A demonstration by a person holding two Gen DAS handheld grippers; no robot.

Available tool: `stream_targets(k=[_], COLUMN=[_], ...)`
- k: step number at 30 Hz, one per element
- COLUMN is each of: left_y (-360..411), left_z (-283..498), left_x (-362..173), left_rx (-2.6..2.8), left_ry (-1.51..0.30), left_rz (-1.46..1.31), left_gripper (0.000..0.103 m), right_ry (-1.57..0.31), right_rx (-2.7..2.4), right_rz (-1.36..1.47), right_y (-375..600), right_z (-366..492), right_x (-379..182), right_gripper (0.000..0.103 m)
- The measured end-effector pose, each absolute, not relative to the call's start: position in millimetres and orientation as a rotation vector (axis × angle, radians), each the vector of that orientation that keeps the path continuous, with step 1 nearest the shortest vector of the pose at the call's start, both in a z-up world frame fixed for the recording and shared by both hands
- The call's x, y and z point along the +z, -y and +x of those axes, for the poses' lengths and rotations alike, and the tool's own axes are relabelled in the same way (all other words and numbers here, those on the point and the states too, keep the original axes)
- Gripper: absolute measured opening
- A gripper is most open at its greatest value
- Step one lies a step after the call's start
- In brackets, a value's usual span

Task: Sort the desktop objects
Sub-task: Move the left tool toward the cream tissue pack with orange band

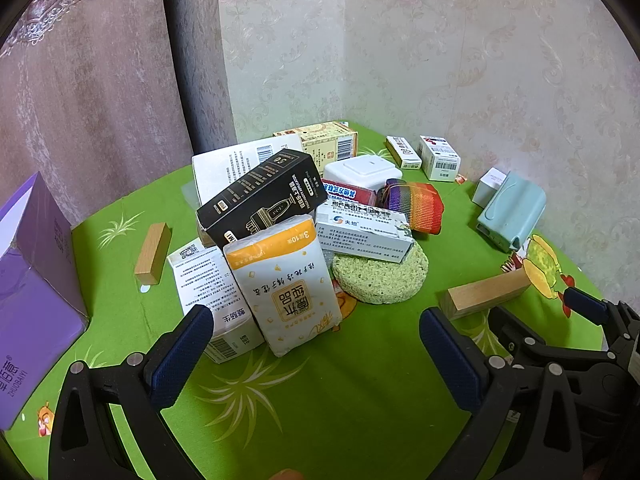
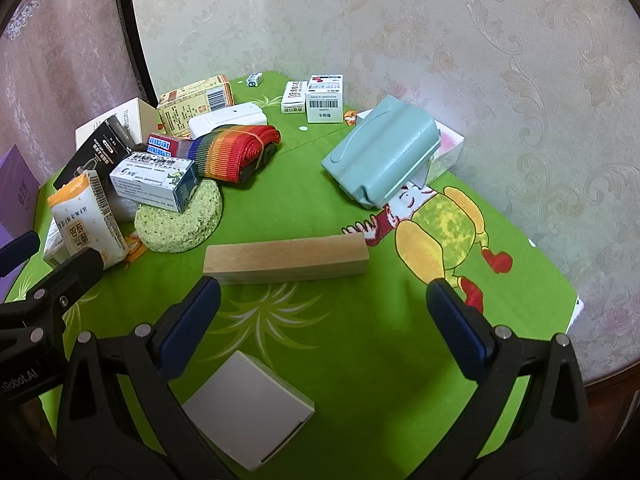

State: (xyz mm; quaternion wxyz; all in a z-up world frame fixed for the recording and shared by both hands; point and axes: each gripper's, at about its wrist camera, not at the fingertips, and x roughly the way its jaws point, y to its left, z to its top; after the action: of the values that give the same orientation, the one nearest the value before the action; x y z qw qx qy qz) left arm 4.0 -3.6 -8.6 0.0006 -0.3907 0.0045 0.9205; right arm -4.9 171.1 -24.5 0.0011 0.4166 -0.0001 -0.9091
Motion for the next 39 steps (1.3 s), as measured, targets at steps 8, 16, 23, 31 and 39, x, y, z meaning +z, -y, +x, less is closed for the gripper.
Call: stream_targets(k=[8, 16, 23, 31, 39], left_y=[4.4, 3.5, 3.7, 3.9, 3.2], left_z=[4.4, 2.4, 2.6, 0.4, -2.1], left_x=[-10.9, -10.1, -8.5, -6.0, -5.2], left_rx=[2.888, 2.883, 2.876, 2.873, 2.885], left_ry=[-0.018, -0.017, -0.016, 0.004, -0.009], left_rz=[-1.233, -1.253, -1.261, -1.267, -1.273], left_gripper=[0.103, 0.103, 0.103, 0.103, 0.103], right_ry=[0.0, -0.001, -0.005, -0.005, -0.012], right_rx=[-2.854, -2.854, -2.854, -2.856, -2.855], right_rz=[1.31, 1.311, 1.309, 1.301, 1.297], right_y=[-171.3, -171.2, -172.2, -172.2, -171.3], right_z=[-4.4, -4.5, -5.3, -7.4, -6.9], right_x=[-25.1, -24.9, -28.1, -27.4, -25.8], right_gripper=[0.102, 0.102, 0.102, 0.102, 0.102])
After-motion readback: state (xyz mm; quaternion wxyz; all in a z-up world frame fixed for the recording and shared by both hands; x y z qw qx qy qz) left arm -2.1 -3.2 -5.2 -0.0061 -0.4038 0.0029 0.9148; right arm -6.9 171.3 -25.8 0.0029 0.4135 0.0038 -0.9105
